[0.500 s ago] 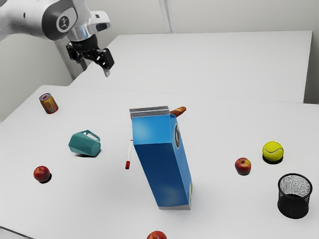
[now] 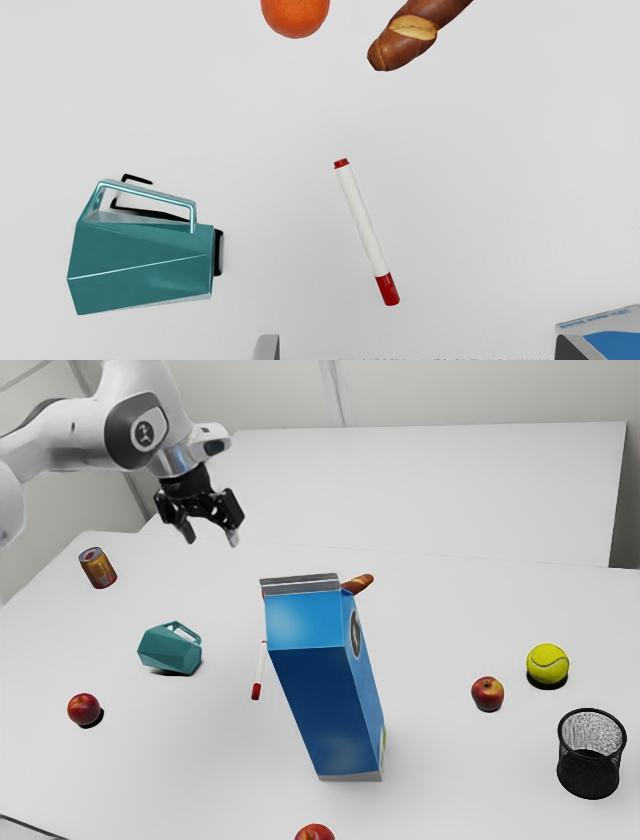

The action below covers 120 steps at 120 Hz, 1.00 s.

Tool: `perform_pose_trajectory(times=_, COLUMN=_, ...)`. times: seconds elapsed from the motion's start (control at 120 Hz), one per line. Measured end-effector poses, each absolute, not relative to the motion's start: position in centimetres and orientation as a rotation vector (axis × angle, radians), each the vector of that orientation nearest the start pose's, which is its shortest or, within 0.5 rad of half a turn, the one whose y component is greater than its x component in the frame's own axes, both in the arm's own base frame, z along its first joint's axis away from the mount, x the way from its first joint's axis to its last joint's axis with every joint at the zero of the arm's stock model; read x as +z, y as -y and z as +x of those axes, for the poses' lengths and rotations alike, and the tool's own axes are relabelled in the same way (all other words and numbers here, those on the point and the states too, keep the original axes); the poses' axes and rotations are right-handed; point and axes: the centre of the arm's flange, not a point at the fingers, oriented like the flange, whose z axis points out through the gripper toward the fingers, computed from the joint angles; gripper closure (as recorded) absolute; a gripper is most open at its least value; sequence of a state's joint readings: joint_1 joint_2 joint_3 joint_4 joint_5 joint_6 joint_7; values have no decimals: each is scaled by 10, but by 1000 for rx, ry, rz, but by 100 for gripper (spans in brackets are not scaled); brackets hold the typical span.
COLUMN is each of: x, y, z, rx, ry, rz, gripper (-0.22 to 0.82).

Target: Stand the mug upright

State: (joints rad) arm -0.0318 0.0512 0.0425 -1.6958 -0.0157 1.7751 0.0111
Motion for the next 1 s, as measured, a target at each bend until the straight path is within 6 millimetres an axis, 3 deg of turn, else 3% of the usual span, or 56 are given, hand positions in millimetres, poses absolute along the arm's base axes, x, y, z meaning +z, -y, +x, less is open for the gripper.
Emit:
perform_pose_trajectory(times=0.192, x=512, y=-112, z=581, rx=83, ry=304, rz=-3228, gripper=0)
perform_pose_trajectory(times=0.358, x=477, y=-142, z=585, rx=175, ry=339, rz=-3260, gripper=0)
perform_pose_trajectory(times=0.742, x=398, y=-271, z=567, rx=278, ry=493, rz=-3364, gripper=0)
perform_pose_trajectory(times=0.908, x=368, y=-298, z=571, rx=265, ry=458, rz=-3451, gripper=0)
perform_pose_trajectory(times=1.0, x=354, y=-301, z=573, rx=254, ry=427, rz=-3506, gripper=0)
